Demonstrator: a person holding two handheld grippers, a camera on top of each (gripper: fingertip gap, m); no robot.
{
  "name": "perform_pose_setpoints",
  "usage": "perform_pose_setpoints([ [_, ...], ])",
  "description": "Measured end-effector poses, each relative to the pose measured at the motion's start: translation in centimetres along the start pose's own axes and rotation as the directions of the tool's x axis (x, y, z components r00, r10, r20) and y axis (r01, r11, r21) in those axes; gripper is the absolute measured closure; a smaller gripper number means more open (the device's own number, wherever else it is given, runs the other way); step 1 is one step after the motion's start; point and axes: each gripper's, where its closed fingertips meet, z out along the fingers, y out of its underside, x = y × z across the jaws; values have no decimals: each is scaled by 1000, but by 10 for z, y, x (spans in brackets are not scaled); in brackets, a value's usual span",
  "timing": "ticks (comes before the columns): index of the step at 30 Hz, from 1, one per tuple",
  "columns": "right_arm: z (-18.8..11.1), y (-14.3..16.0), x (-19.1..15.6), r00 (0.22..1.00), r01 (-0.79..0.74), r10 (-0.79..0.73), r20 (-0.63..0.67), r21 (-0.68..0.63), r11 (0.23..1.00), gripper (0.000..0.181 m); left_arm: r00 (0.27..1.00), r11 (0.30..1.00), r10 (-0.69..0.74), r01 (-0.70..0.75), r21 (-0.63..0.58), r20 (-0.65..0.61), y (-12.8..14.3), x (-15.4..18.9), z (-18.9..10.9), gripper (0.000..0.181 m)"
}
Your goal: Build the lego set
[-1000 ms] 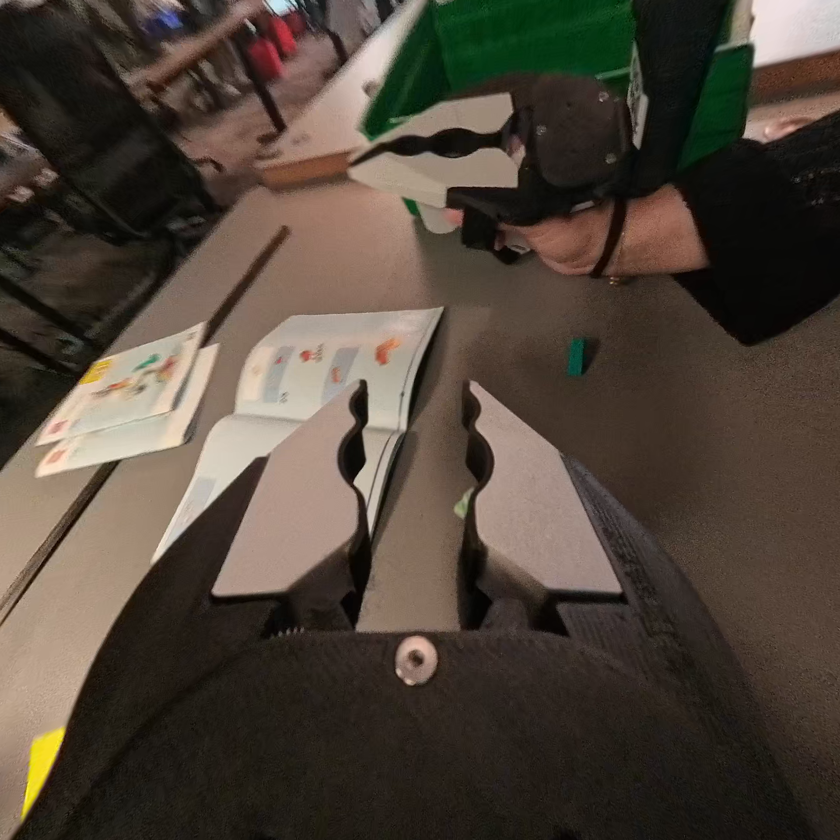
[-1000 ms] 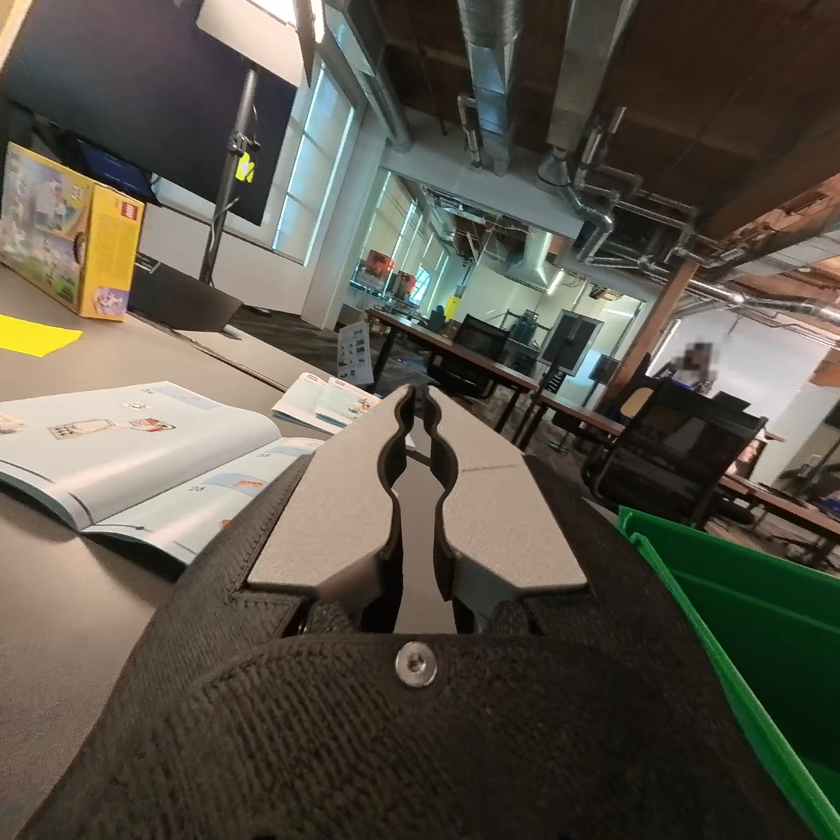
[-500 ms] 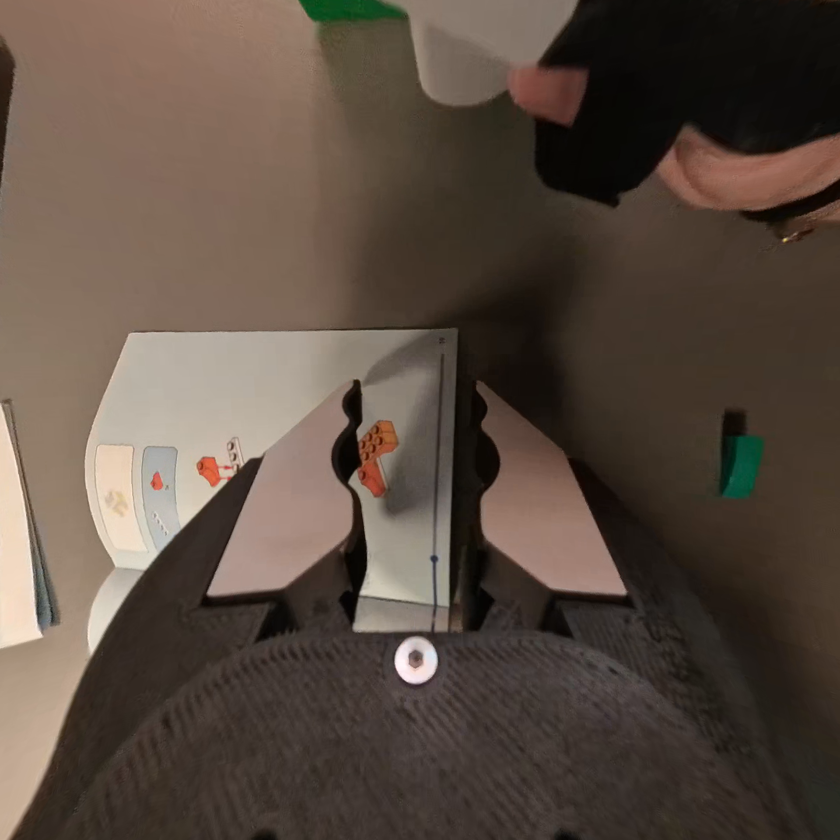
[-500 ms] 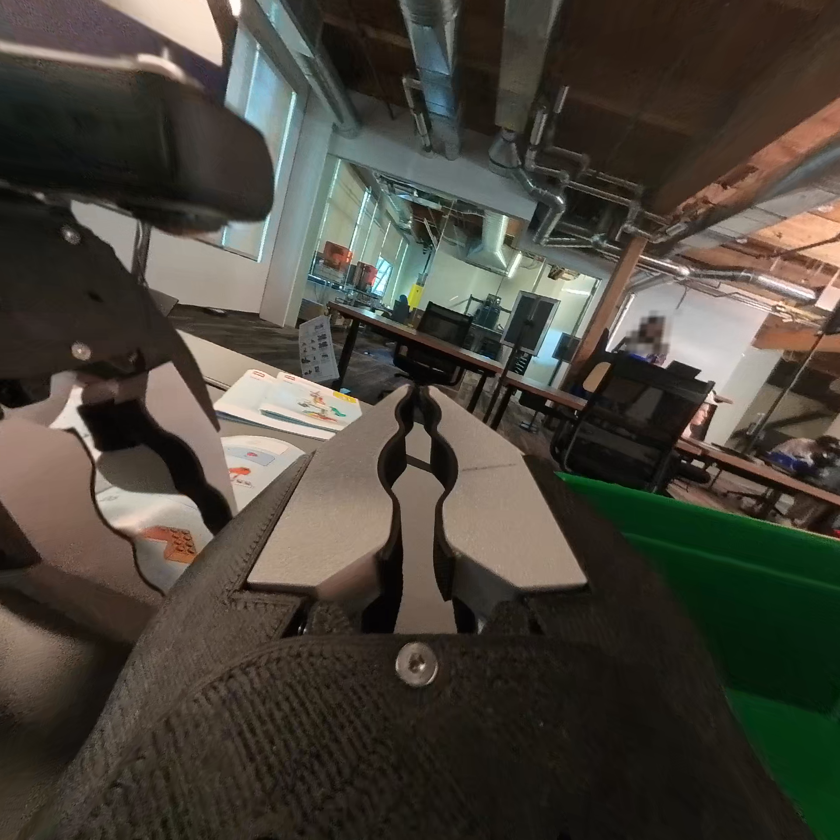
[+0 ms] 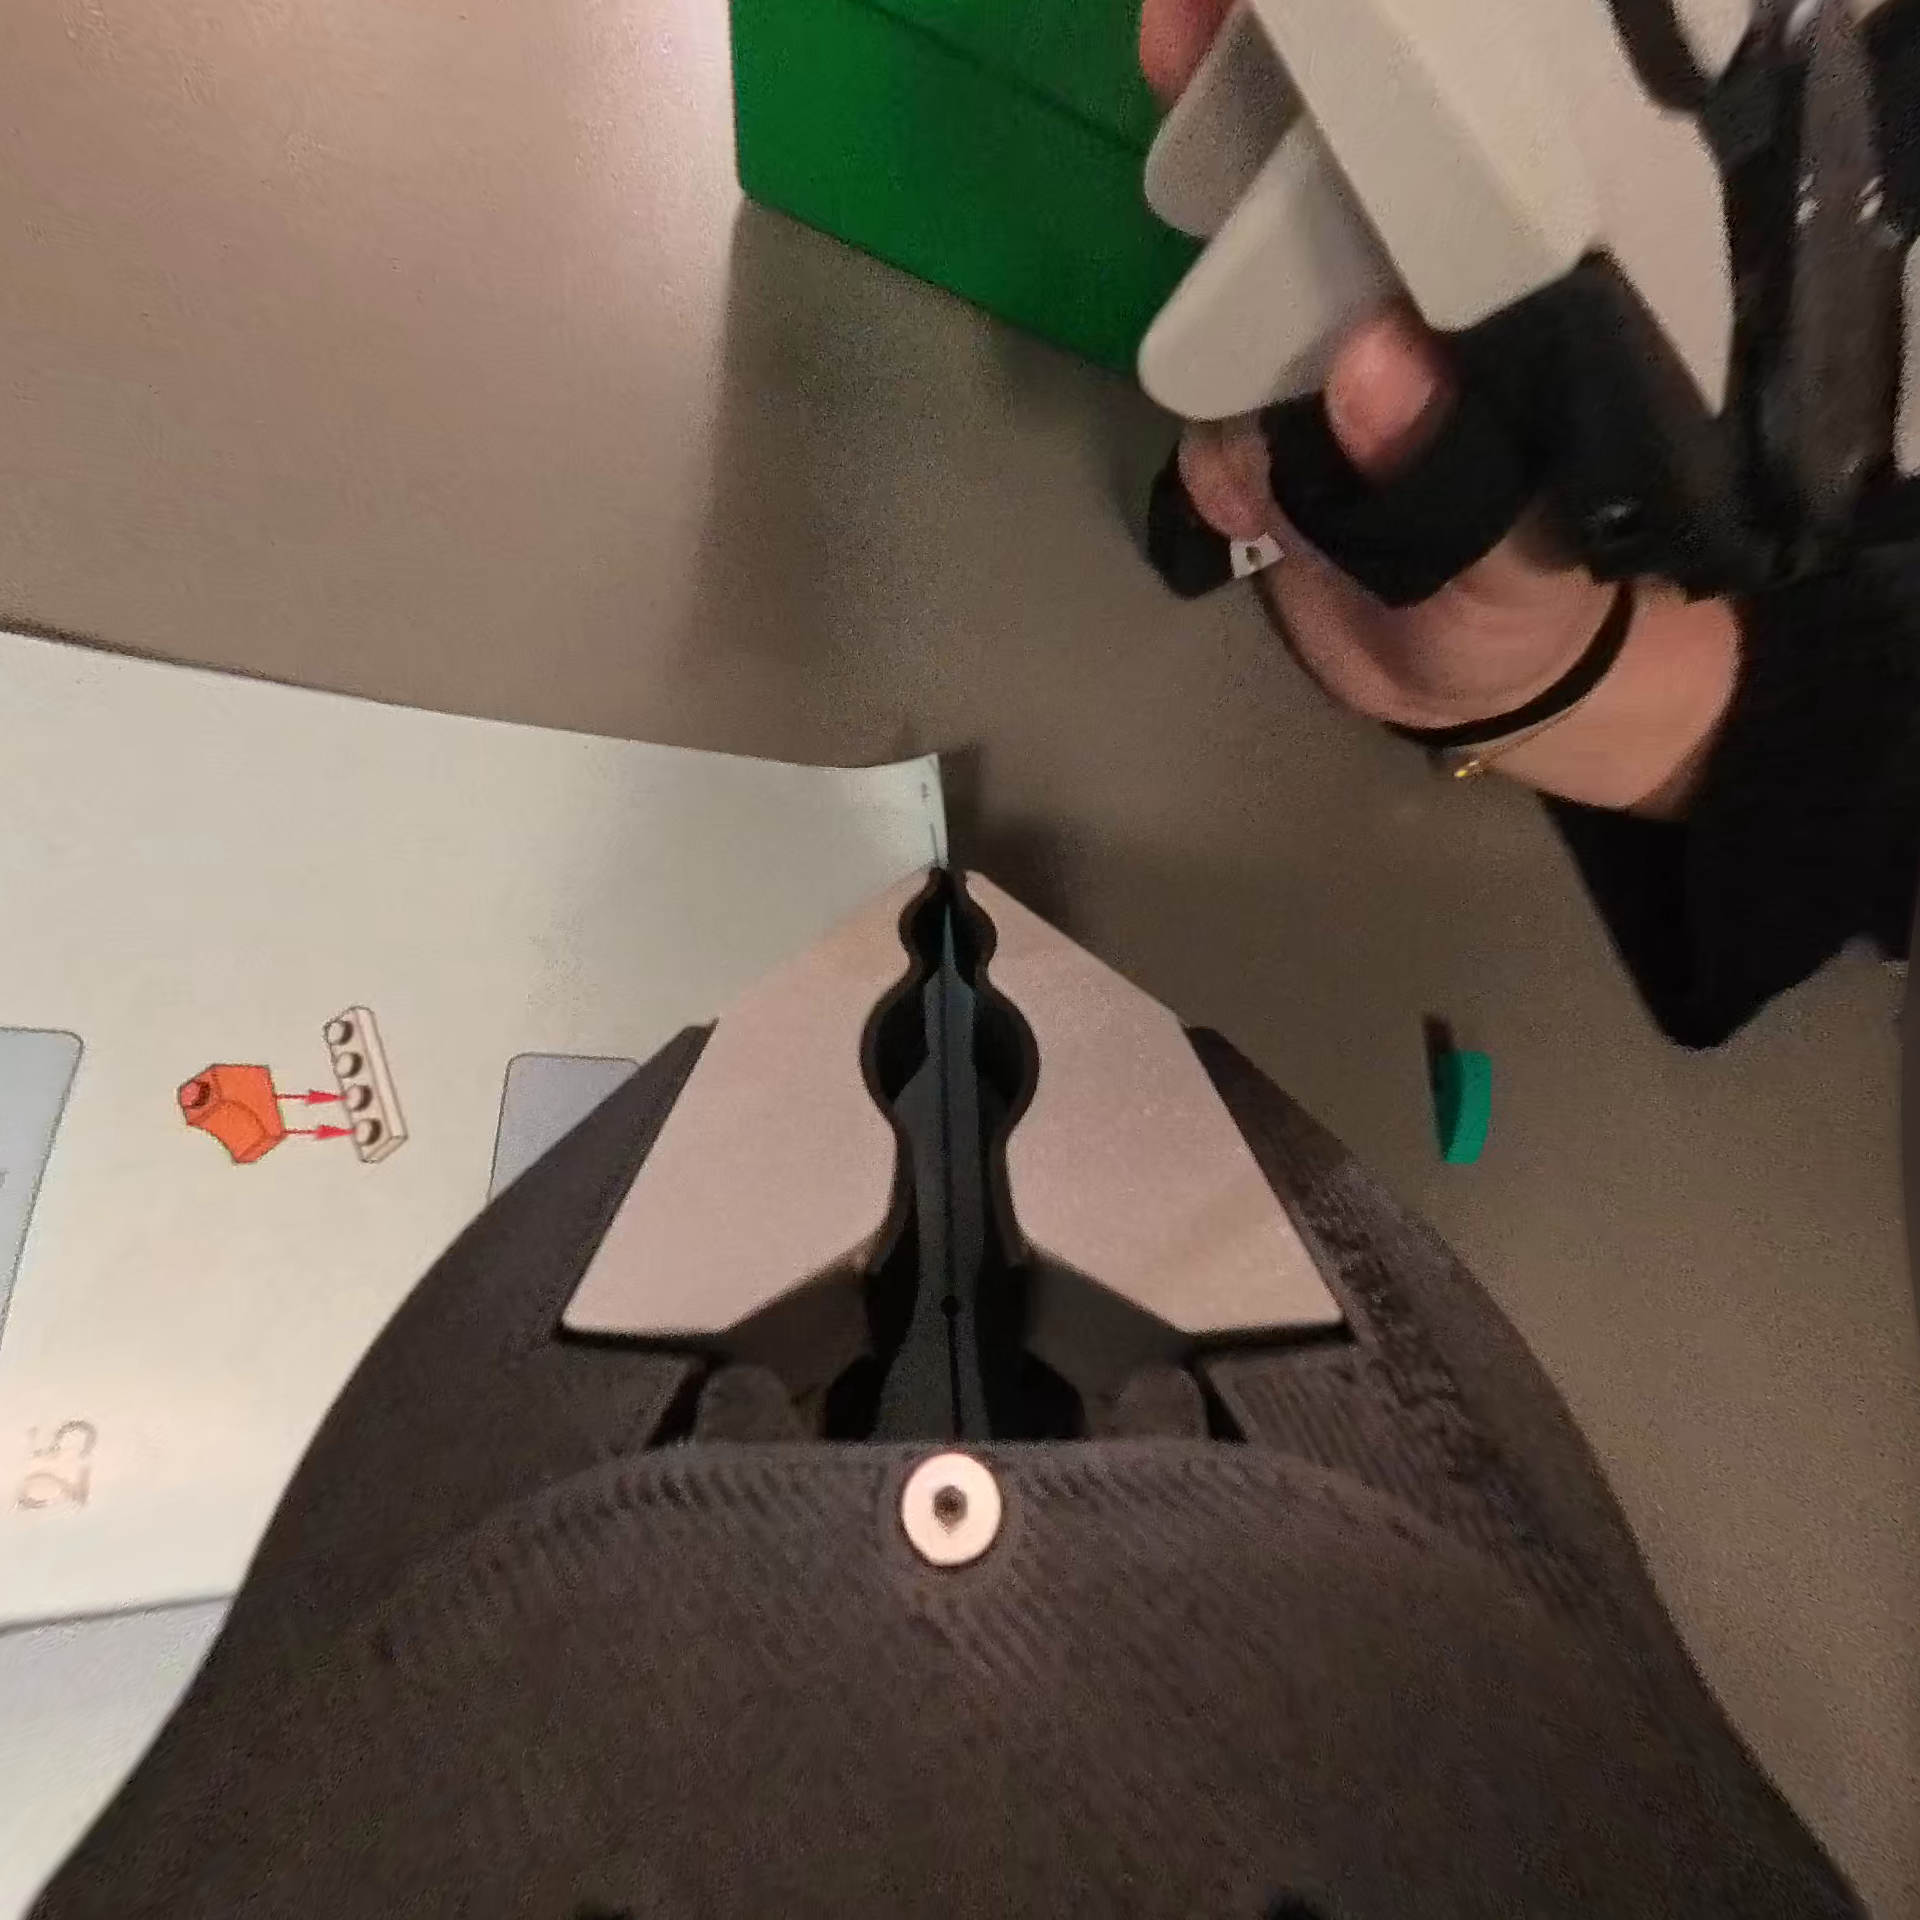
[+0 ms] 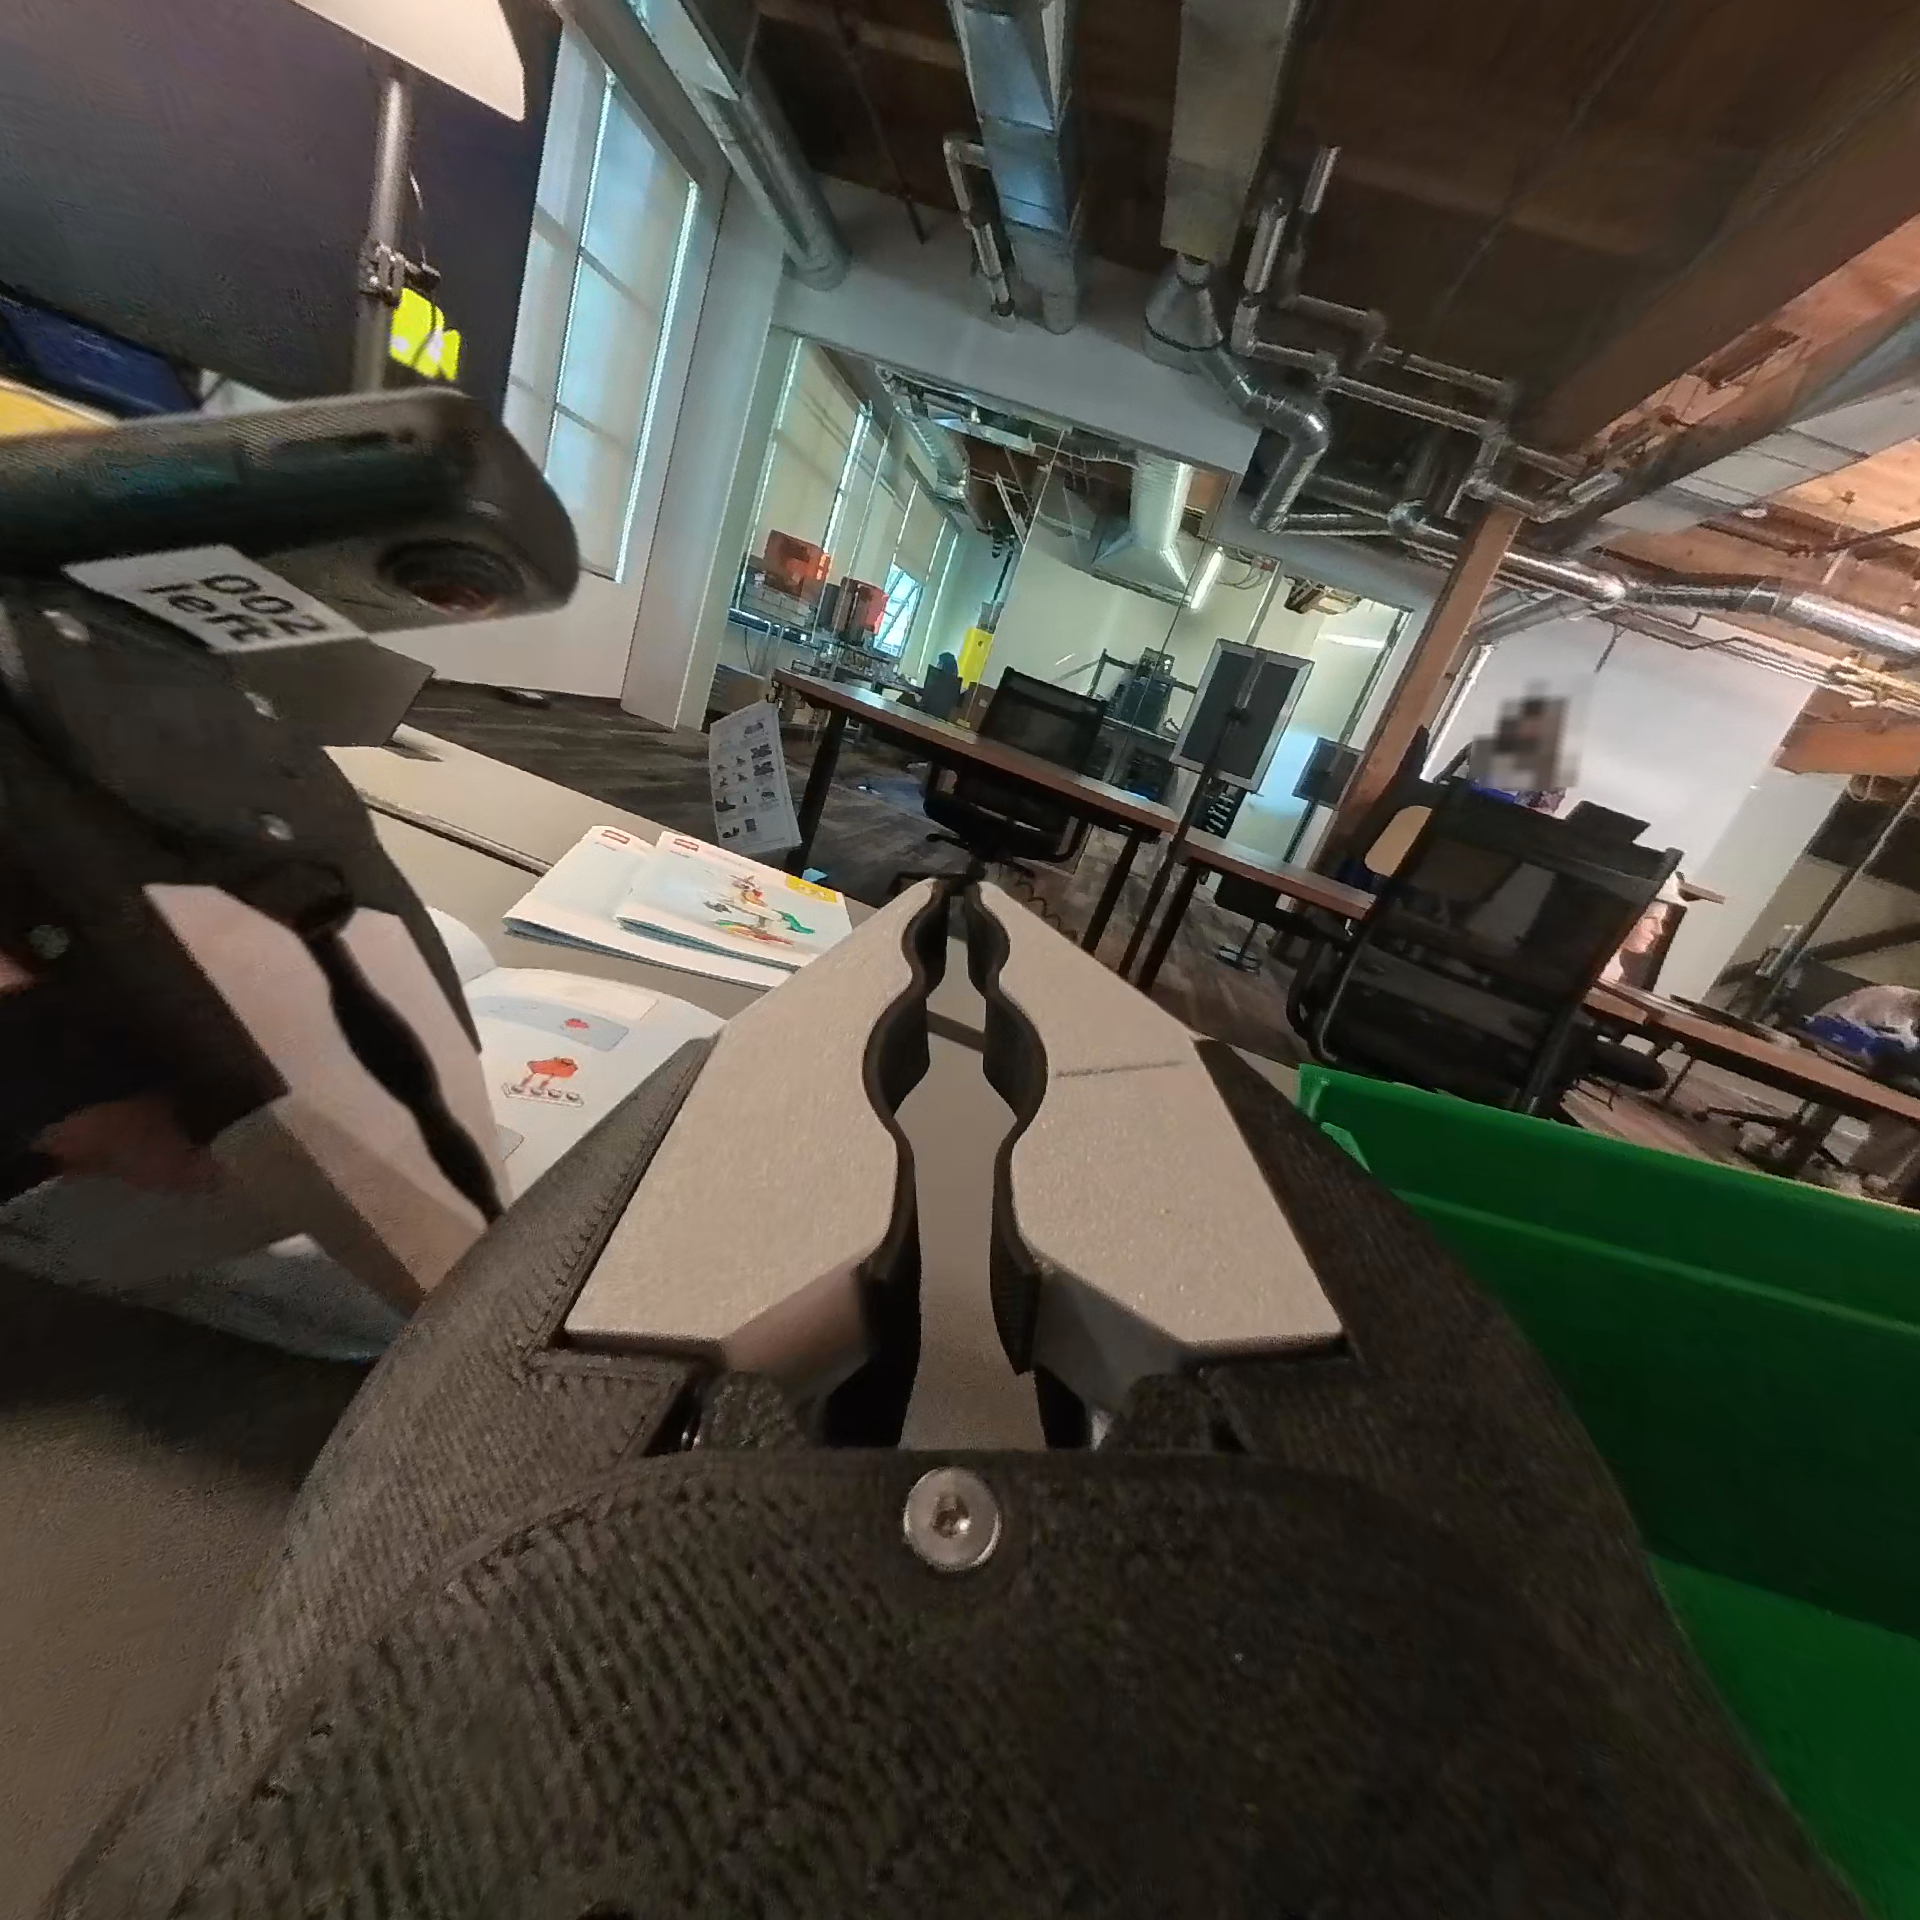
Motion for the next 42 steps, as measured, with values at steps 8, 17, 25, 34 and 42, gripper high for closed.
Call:
perform_pose_setpoints([
  [8,0,6,-7,997,72,-71,19,-63,995,181,957,976,-213,218,5,-198,-3,1,-6,181],
  [17,1,18,-11,992,123,-118,47,-137,983,181,957,979,-199,205,7,-210,-2,3,-8,180],
  [25,1,18,-15,988,147,-139,64,-136,980,181,952,976,-212,218,2,-221,-2,3,-8,180],
  [34,1,18,-20,983,170,-160,85,-131,977,181,943,972,-231,236,-7,-242,-1,4,-9,180],
  [42,1,19,-21,982,174,-163,90,-131,976,181,942,972,-232,237,-12,-243,-1,4,-9,181],
])
